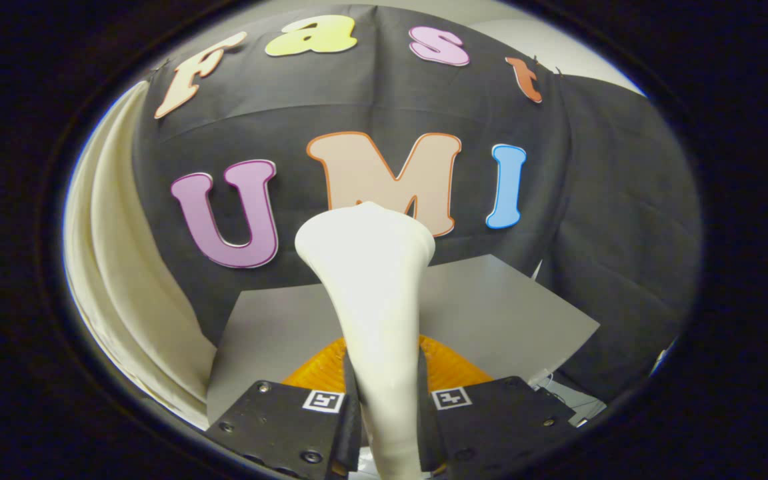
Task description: Iron the clothes twice with a garment steamer, once on the left side and once on the right side.
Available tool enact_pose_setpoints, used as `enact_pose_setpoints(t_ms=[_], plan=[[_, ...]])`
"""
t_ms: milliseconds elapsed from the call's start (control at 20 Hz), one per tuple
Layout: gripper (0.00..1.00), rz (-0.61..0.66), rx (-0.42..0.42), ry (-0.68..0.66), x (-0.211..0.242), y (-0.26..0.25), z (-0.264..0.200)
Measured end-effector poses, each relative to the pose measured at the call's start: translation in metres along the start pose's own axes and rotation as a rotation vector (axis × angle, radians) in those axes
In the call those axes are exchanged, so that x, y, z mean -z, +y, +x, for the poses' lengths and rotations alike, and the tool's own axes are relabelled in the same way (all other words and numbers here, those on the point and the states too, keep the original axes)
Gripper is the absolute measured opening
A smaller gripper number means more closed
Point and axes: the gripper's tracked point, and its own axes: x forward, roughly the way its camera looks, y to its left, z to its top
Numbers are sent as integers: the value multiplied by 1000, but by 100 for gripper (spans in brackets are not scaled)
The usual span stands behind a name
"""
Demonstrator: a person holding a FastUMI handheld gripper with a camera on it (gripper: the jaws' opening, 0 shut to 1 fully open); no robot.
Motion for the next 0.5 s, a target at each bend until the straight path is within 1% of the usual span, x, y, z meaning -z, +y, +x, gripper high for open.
enact_pose_setpoints(t_ms=[200,500], plan=[[34,-31,-20,-57,-3,27,-61],[34,-59,-77,-112,5,93,-161]])
